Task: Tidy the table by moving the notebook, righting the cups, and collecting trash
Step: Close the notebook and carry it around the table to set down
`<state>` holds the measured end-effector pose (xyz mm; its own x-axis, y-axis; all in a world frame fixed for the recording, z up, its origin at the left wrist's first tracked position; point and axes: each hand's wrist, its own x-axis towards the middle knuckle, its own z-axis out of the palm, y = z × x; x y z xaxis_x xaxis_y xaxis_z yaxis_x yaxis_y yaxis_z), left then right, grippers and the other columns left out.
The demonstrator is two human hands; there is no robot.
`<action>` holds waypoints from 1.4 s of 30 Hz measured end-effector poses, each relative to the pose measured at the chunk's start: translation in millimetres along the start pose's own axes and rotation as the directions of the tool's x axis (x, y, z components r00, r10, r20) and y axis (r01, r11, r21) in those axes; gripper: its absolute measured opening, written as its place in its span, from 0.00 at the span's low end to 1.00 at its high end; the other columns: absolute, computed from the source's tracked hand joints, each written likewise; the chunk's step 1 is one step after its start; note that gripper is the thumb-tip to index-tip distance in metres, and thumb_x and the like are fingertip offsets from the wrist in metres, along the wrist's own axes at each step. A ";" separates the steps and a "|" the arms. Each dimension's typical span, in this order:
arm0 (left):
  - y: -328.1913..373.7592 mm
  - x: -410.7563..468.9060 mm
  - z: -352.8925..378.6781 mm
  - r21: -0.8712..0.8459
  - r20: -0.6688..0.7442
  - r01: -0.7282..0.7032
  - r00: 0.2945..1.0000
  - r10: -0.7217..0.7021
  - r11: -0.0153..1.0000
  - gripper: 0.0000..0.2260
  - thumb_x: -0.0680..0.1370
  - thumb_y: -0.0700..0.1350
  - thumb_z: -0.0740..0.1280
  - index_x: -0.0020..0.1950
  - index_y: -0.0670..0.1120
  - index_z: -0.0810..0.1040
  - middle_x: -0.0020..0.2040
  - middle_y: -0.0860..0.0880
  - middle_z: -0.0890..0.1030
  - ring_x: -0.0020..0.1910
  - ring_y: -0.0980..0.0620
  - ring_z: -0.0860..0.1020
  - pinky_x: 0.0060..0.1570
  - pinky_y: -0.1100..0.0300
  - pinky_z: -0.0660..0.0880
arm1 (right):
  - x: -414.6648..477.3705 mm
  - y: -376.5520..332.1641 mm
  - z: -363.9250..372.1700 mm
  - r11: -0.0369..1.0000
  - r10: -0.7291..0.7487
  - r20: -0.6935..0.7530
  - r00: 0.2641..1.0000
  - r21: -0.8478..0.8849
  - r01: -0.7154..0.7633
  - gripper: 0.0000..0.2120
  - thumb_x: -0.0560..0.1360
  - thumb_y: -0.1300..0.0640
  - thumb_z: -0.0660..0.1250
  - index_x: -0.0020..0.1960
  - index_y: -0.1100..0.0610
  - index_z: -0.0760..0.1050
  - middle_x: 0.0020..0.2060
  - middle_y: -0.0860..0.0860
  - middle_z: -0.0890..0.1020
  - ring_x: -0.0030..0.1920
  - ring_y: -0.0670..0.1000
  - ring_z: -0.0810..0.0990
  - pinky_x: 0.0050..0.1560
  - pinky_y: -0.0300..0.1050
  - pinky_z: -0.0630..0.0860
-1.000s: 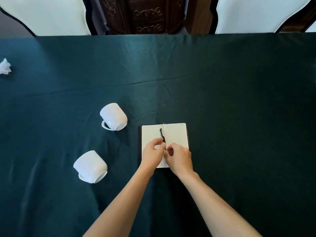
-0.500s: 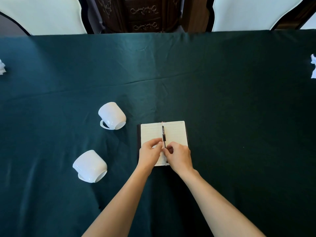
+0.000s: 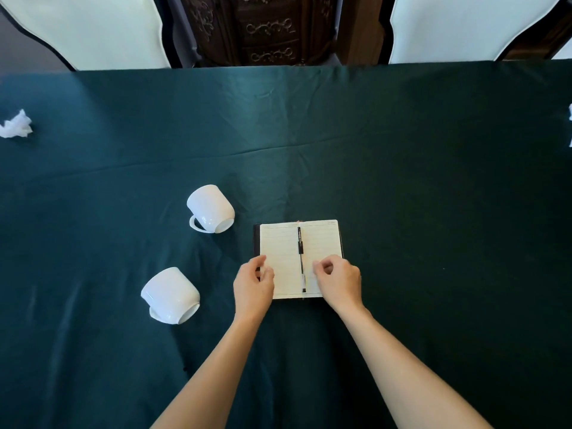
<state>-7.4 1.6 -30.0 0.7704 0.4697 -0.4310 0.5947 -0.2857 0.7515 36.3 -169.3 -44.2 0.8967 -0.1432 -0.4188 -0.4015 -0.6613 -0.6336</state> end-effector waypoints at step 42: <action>19.9 -47.9 68.8 0.585 0.397 -0.323 0.914 0.085 0.744 0.31 0.83 0.57 0.63 0.83 0.65 0.55 0.58 0.51 0.67 0.59 0.49 0.75 0.48 0.53 0.76 | 11.9 37.1 -36.7 0.768 0.267 0.261 0.928 0.524 -0.368 0.15 0.78 0.58 0.73 0.63 0.59 0.80 0.47 0.51 0.86 0.48 0.53 0.86 0.50 0.50 0.84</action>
<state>-16.6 -84.0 -28.8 0.8458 0.0739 -0.5284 0.3283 -0.8528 0.4061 38.9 -222.5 -48.8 0.6762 -0.1177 -0.7273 -0.7362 -0.0695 -0.6732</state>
